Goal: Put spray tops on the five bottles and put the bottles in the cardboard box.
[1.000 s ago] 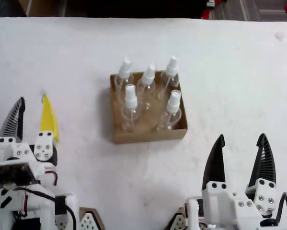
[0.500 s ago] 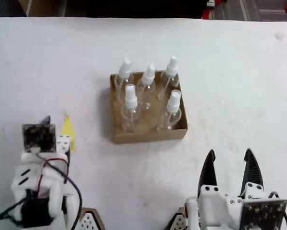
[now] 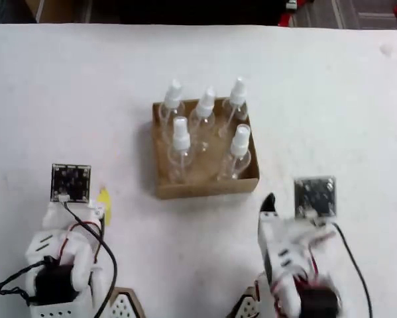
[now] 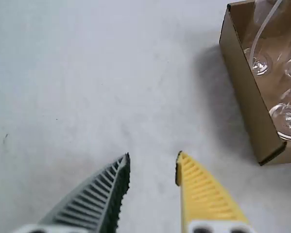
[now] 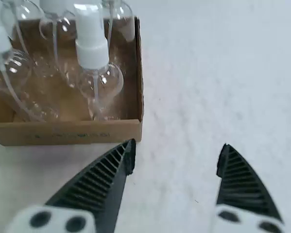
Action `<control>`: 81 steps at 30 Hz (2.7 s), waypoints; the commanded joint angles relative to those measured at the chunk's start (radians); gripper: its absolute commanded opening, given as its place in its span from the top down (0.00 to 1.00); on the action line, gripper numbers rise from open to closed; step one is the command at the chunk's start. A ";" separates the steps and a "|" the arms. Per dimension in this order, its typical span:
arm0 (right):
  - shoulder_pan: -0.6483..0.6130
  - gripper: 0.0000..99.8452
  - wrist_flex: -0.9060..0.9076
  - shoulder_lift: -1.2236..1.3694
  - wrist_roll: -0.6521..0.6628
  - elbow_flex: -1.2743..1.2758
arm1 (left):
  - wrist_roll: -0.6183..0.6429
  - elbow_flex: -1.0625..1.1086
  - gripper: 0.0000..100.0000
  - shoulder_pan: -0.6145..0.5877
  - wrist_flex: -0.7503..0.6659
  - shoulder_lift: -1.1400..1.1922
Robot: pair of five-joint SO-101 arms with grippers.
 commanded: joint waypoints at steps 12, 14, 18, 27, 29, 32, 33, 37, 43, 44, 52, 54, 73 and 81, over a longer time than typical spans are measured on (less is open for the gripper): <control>0.013 0.75 -0.435 0.005 -0.011 0.532 | -0.002 0.270 0.85 0.013 -0.193 -0.012; 0.013 0.75 -0.384 0.005 -0.008 0.532 | -0.005 0.270 0.85 0.013 -0.144 -0.012; 0.013 0.75 -0.234 0.005 -0.009 0.532 | -0.002 0.270 0.85 0.013 -0.041 -0.012; 0.013 0.76 -0.170 0.007 -0.006 0.532 | -0.002 0.270 0.85 0.012 0.011 -0.010; 0.013 0.76 -0.170 0.007 -0.006 0.532 | -0.002 0.270 0.85 0.012 0.011 -0.010; 0.013 0.76 -0.168 0.007 -0.006 0.532 | -0.002 0.270 0.85 0.008 0.011 -0.010; 0.013 0.76 -0.168 0.007 -0.006 0.532 | -0.002 0.270 0.85 0.008 0.011 -0.010; 0.015 0.76 -0.168 0.007 -0.008 0.532 | -0.002 0.270 0.85 0.008 0.011 -0.010; 0.015 0.76 -0.168 0.005 -0.008 0.532 | -0.002 0.270 0.85 0.008 0.011 -0.010; 0.015 0.76 -0.168 0.005 -0.008 0.532 | -0.002 0.270 0.85 0.008 0.011 -0.010; 0.015 0.76 -0.168 0.005 -0.008 0.532 | -0.002 0.270 0.85 0.008 0.011 -0.010; 0.015 0.76 -0.168 0.005 -0.008 0.532 | -0.002 0.270 0.85 0.008 0.011 -0.010; 0.015 0.76 -0.168 0.005 -0.008 0.532 | -0.002 0.270 0.85 0.008 0.011 -0.010; 0.015 0.76 -0.168 0.005 -0.008 0.532 | -0.002 0.270 0.85 0.008 0.011 -0.010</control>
